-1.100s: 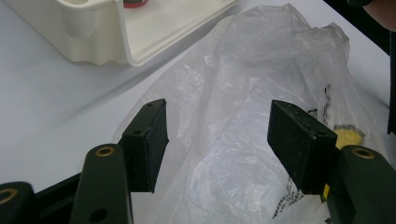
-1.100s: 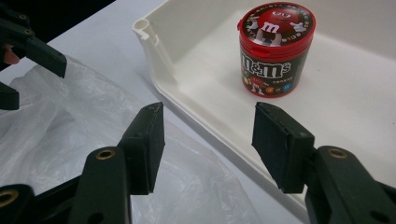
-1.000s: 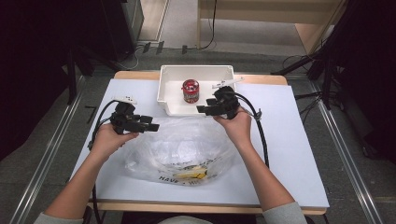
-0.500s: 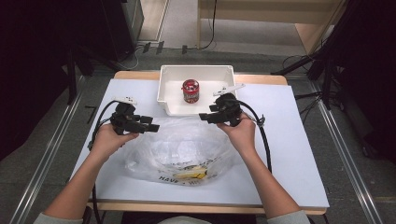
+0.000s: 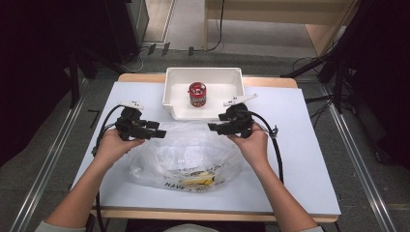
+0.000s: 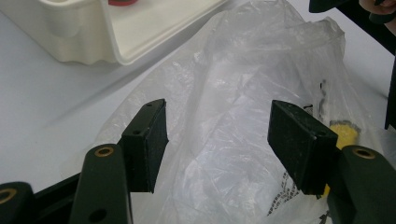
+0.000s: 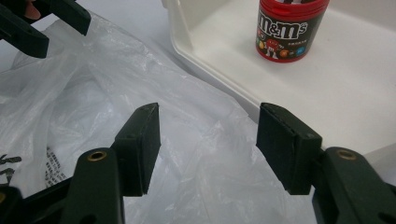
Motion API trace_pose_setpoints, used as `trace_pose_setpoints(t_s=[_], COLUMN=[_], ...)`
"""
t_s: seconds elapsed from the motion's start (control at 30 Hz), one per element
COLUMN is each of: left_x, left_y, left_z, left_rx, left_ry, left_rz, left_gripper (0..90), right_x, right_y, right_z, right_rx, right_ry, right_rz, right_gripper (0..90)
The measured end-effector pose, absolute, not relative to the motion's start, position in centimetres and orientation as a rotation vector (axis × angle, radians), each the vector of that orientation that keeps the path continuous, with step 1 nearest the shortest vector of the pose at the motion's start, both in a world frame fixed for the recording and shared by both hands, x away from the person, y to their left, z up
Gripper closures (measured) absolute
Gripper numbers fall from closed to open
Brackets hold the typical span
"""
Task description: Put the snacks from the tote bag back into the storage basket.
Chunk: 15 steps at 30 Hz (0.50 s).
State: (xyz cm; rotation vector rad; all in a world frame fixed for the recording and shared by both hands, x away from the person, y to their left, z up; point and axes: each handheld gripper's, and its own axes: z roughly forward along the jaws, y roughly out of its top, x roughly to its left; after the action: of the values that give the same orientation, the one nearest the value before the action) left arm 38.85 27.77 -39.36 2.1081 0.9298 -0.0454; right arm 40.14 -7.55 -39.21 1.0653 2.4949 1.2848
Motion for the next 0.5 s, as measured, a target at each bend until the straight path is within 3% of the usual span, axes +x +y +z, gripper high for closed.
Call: trace_pose_setpoints(t_s=[0.5], left_x=[38.3], left_y=[27.8], left_z=[-39.6], left_rx=[2.119], left_ry=[0.909], left_rz=[-0.032], left_gripper=[38.2], right_x=[38.2], right_y=[-8.6], right_z=[-39.9], right_rx=[1.046], right_ry=[2.503], right_rz=[1.293], right_gripper=[38.7])
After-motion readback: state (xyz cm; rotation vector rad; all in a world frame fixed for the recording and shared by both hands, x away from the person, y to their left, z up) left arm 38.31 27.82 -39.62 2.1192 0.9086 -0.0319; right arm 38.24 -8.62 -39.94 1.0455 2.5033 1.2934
